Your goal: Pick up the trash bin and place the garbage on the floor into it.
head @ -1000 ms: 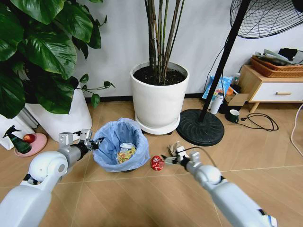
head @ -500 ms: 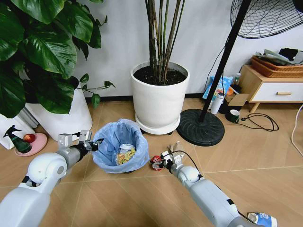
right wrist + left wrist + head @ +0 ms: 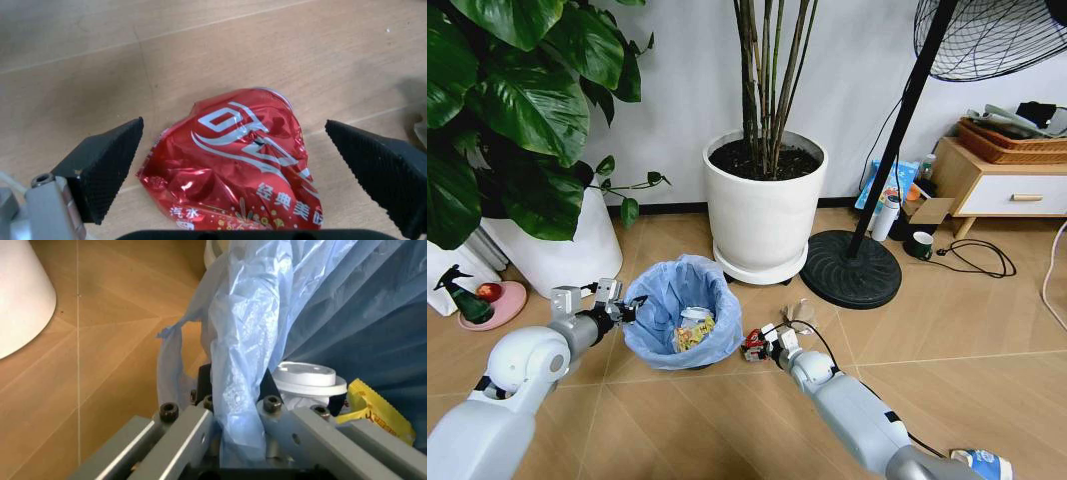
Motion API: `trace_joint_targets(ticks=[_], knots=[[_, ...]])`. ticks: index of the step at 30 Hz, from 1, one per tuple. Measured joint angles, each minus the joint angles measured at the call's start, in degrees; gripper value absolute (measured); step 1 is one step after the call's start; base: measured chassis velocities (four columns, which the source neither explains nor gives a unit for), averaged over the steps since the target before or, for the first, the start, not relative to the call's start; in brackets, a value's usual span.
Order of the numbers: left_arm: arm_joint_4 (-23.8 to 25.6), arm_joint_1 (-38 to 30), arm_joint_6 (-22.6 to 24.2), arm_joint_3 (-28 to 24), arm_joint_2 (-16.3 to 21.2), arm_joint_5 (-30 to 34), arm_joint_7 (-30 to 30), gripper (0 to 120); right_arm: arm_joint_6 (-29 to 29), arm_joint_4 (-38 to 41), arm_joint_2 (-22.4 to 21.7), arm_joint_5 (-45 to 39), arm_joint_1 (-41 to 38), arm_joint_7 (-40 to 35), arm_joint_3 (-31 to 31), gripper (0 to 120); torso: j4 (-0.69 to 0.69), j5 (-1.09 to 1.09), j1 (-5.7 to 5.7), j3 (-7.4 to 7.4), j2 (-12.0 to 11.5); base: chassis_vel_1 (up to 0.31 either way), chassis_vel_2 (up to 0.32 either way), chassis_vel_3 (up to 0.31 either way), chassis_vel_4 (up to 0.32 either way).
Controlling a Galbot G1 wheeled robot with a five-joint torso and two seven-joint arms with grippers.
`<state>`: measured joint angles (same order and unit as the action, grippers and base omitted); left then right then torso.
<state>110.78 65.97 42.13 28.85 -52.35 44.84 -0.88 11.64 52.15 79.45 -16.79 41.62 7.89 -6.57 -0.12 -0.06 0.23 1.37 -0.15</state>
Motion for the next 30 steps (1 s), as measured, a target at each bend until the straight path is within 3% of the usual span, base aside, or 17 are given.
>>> trace_joint_targets(ticks=[17,25,30], knots=[[-0.14,0.39,0.0,0.87,-0.51,-0.14,-0.28,0,1.56,-1.15,1.01,-0.11,0.25,-0.9,0.43,98,0.0,0.01,0.0,0.0,0.0,0.0,0.0,0.0,0.0],[-0.07,0.58,0.0,1.15,-0.68,-0.23,-0.55,0,1.57,-1.92,1.57,0.82,0.27,-1.23,0.96,69,-0.01,-0.01,-0.01,-0.02,0.01,0.0,0.0,0.0,0.0],[-0.07,0.21,0.0,0.67,-0.85,-0.29,-0.56,0,1.56,-1.74,1.6,0.89,0.67,-1.04,0.99,59,-0.01,0.0,-0.01,-0.02,0.01,0.0,0.0,0.0,0.0]])
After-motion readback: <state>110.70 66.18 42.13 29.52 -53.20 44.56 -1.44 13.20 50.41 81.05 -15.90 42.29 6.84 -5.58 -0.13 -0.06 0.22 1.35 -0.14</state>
